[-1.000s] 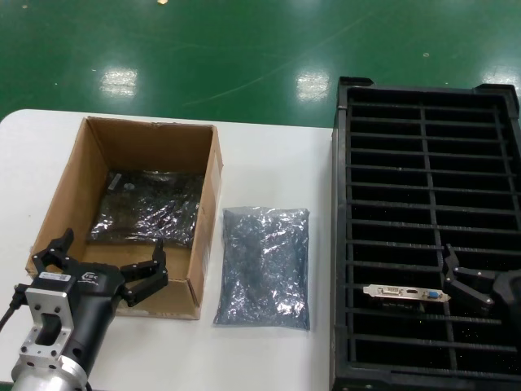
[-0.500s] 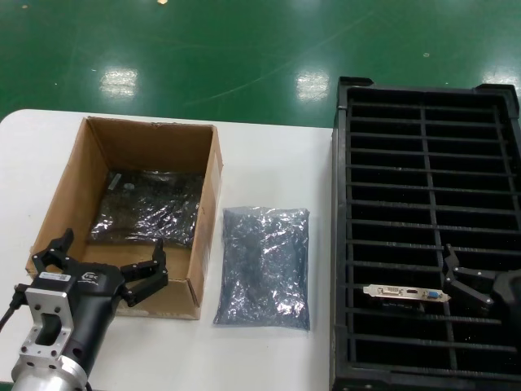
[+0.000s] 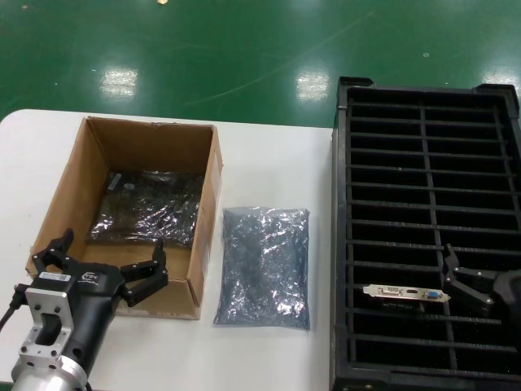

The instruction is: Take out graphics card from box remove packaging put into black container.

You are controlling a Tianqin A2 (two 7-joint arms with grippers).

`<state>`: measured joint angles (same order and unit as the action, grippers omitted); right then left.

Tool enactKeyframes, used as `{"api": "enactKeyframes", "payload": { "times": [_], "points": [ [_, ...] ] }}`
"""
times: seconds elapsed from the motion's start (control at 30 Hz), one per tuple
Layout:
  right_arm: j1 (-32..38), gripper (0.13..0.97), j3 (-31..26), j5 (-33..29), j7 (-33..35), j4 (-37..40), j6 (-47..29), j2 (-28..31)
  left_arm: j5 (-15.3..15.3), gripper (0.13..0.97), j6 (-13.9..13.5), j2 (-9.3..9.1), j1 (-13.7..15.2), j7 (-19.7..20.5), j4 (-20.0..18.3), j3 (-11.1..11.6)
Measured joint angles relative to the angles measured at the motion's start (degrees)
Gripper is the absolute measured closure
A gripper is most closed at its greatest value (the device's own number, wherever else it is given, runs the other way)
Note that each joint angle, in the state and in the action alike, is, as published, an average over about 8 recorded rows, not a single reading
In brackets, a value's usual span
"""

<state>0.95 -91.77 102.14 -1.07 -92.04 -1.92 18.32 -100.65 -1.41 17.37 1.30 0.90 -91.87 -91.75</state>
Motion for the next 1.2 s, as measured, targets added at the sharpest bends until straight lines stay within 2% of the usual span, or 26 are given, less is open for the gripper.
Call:
{"api": "enactKeyframes", "payload": {
  "times": [1.2],
  "points": [
    [0.0,0.129,0.0,0.0,0.0,0.0,0.0,0.0,0.0,0.132,0.0,0.0,0.0,0.0,0.0,0.0]
  ]
}}
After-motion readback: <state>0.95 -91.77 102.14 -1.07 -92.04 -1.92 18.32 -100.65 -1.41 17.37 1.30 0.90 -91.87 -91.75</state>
